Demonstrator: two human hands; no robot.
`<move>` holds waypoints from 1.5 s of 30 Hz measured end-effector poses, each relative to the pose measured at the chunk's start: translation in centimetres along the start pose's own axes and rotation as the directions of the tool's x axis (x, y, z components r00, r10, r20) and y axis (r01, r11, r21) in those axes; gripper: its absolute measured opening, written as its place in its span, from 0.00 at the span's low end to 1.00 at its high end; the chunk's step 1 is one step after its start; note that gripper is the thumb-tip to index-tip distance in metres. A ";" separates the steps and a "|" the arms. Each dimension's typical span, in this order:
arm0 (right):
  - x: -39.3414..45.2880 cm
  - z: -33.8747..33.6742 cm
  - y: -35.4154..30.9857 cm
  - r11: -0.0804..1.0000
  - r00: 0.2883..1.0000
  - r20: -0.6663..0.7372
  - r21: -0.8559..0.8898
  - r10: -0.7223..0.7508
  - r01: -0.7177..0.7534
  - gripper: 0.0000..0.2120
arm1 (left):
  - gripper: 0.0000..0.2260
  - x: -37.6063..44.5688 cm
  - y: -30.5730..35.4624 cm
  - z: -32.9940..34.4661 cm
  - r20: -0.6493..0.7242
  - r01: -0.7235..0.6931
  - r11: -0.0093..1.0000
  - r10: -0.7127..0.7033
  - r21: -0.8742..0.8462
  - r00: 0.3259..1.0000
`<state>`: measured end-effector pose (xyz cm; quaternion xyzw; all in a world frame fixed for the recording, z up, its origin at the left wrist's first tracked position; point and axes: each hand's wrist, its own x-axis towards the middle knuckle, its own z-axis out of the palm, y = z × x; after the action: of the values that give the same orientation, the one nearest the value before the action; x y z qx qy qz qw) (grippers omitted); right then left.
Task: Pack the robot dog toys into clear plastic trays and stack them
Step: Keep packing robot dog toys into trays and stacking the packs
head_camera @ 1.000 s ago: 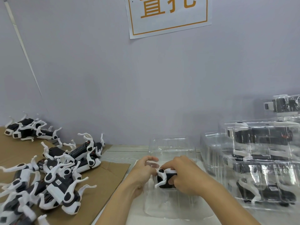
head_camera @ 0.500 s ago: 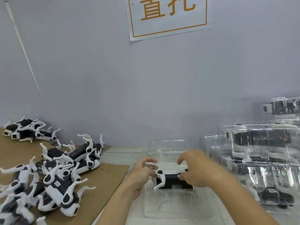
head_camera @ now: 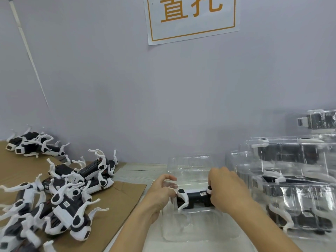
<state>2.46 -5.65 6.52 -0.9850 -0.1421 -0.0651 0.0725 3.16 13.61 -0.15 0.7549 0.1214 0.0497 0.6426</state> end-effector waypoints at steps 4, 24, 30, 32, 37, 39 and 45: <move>0.2 0.3 -0.3 1.000 1.000 -0.011 -0.027 0.008 -0.008 0.18 | 0.19 0.0 -0.1 0.1 -0.008 -0.007 1.000 0.007 0.003 1.000; 0.4 2.5 -2.5 0.894 0.931 0.042 0.299 -0.363 0.335 0.12 | 0.12 0.0 -0.8 0.6 -0.091 -0.099 0.993 0.093 -0.060 0.992; 0.3 2.4 -2.4 0.888 0.930 0.012 0.302 -0.367 0.347 0.13 | 0.07 -0.2 -0.6 0.6 -0.084 -0.101 0.992 0.095 -0.071 0.992; 0.2 2.2 -2.3 0.881 0.927 0.026 0.322 -0.375 0.347 0.13 | 0.08 -0.3 -0.4 0.6 -0.086 -0.100 0.993 0.094 -0.066 0.992; 0.9 1.1 -1.0 0.833 0.960 0.017 0.502 -0.278 0.233 0.14 | 0.09 -0.2 -0.1 0.4 -0.098 -0.144 0.990 0.144 0.000 0.985; 1.2 0.9 -0.3 0.891 0.978 -0.055 0.405 -0.200 0.205 0.13 | 0.12 -0.2 0.0 0.2 -0.120 -0.188 0.981 0.193 0.056 0.974; 0.9 0.7 0.0 0.979 0.996 -0.028 0.181 -0.091 0.094 0.13 | 0.14 -0.7 1.4 -0.1 -0.129 -0.412 0.785 0.519 0.462 0.845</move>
<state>3.40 -5.29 6.00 -0.9659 -0.1923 -0.0647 0.1606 2.63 13.32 1.28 0.8679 0.0172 0.2752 0.4132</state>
